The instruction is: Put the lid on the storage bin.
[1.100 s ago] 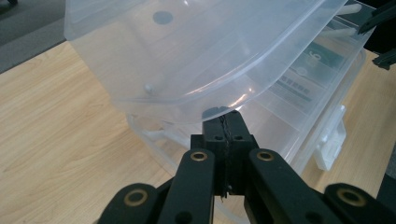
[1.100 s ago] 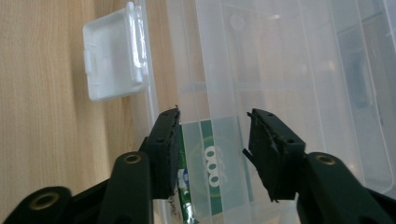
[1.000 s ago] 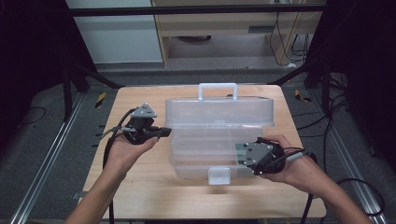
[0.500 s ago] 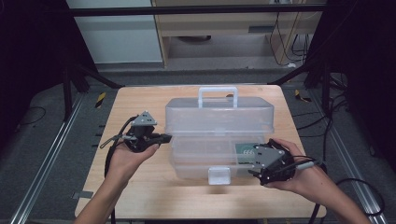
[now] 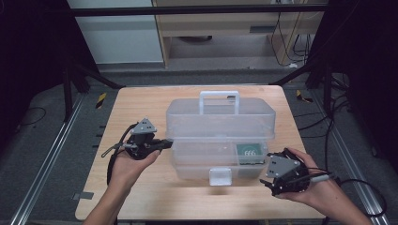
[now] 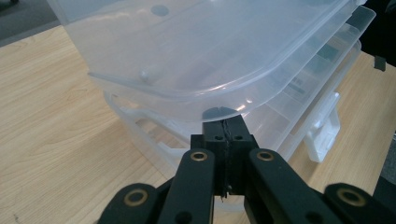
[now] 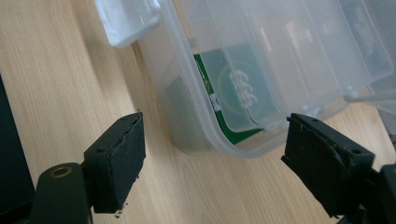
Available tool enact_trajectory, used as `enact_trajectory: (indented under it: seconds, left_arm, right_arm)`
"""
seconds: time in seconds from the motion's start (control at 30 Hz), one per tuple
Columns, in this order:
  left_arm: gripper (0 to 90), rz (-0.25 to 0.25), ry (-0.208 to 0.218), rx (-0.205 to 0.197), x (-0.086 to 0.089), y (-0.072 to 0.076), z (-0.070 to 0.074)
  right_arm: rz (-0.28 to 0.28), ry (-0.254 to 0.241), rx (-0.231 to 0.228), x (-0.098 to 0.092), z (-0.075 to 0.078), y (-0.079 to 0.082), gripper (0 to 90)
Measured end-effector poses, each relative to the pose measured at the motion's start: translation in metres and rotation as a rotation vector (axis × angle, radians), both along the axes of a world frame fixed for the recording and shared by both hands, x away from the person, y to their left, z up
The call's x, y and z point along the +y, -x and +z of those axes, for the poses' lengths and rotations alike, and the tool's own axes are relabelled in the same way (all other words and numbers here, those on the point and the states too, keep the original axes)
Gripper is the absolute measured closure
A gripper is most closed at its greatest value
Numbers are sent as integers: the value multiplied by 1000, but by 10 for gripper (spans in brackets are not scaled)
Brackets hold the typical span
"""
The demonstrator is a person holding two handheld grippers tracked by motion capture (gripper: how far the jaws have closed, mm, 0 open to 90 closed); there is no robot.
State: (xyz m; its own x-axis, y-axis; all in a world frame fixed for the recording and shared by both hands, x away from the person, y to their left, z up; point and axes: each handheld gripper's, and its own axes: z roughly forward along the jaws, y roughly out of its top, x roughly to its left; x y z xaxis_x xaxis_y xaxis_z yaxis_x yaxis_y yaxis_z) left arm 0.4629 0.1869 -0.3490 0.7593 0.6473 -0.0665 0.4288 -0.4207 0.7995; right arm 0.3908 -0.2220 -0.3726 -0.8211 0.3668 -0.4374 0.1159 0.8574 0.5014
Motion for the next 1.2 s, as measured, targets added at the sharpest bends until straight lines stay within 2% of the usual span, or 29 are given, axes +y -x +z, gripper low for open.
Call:
enact_trajectory:
  seconds: [0.13,0.37,0.5,0.67,0.9,1.2]
  left_arm:
    - [900,7,-11,-17,-2,3,-2]
    - [900,10,-17,-21,-2,7,-7]
    - [900,7,-27,-33,-1,9,-8]
    - [900,10,-32,-41,-1,11,-11]
    - [900,19,-40,-53,2,14,-16]
    - [900,22,-32,-41,5,16,-27]
  right_arm:
    - [-27,-16,4,-7,-3,1,184]
    - [-95,-37,20,-17,-12,-6,109]
    - [-148,-75,34,-23,-17,-11,73]
    - [-208,-137,30,-33,-25,-18,58]
    - [-248,-160,27,-44,-36,-23,67]
    - [-284,-155,19,-51,-46,-26,77]
